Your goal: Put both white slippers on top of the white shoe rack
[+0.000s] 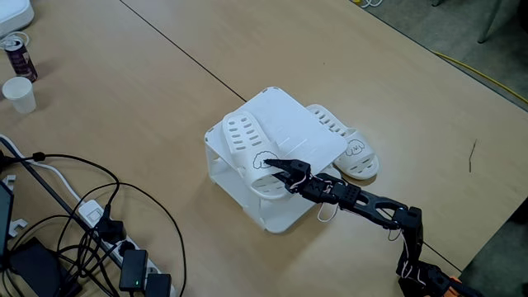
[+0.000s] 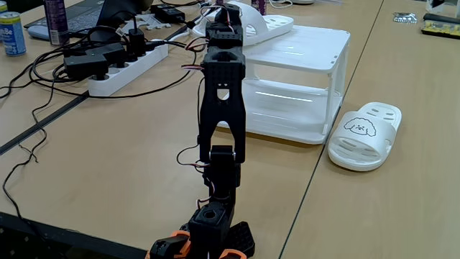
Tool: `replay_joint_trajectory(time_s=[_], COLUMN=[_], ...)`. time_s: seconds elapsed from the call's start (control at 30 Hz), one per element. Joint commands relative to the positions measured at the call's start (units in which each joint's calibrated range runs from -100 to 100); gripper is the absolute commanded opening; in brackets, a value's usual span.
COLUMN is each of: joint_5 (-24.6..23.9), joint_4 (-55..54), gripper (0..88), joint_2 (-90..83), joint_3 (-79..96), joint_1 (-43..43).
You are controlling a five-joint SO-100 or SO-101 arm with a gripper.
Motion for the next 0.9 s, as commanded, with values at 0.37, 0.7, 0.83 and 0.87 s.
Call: replay_joint_trajectory(time_s=[0.37, 0.7, 0.83, 0.87], joint_5=[0.4, 0.4, 0.4, 0.4], joint_4=[-0.2, -0.1, -0.1, -0.1], gripper=[11.4, 11.4, 11.4, 11.4], joint_2=[-1.5, -5.3, -9.3, -10.1], joint_3=[-0.1, 7.2, 12.7, 13.7], joint_1=[3.5, 3.5, 4.3, 4.9])
